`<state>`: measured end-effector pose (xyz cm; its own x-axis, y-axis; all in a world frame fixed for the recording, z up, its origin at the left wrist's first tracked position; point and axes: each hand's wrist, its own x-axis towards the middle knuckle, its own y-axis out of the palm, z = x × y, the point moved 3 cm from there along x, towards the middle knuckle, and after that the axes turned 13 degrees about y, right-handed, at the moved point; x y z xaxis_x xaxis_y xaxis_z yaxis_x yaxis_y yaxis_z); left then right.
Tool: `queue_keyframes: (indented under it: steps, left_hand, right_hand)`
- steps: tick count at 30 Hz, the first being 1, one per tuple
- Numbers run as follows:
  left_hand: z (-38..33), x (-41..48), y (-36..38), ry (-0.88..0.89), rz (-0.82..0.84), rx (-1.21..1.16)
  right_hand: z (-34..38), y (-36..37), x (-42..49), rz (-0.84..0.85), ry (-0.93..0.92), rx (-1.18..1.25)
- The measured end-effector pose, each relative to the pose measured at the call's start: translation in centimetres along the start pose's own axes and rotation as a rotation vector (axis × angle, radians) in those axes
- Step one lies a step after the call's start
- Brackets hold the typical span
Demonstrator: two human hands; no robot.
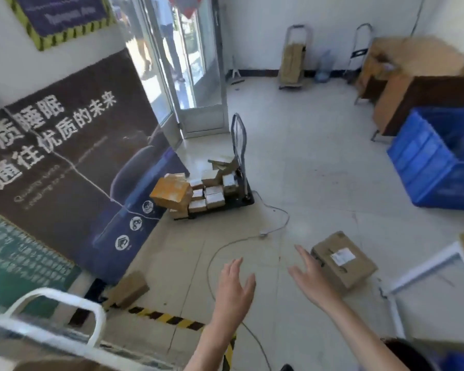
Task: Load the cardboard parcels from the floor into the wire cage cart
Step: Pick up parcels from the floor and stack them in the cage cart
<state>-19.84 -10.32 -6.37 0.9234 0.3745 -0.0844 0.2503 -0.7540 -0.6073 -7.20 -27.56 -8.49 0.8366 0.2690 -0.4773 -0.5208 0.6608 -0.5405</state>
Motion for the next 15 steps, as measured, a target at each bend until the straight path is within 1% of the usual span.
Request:
queue_keyframes:
  steps: [4, 8, 11, 15]
  left_hand:
    - [-3.9, 4.3, 7.1, 0.034, 0.176, -0.02]
    - [-6.7, 9.4, 12.9, 0.081, 0.325, 0.005]
    - [-8.0, 13.7, 16.7, 0.12, 0.41, 0.023]
    - [-8.7, 21.0, 22.2, 0.121, 0.499, 0.031]
  right_hand:
    - [-5.2, -6.1, 1.8, -0.094, 0.111, 0.104]
    - [-8.9, -10.4, 3.7, -0.165, 0.21, 0.175]
    - [-11.1, -12.6, 5.9, -0.226, 0.291, 0.22]
    - [-13.0, -14.8, 10.5, -0.294, 0.394, 0.283]
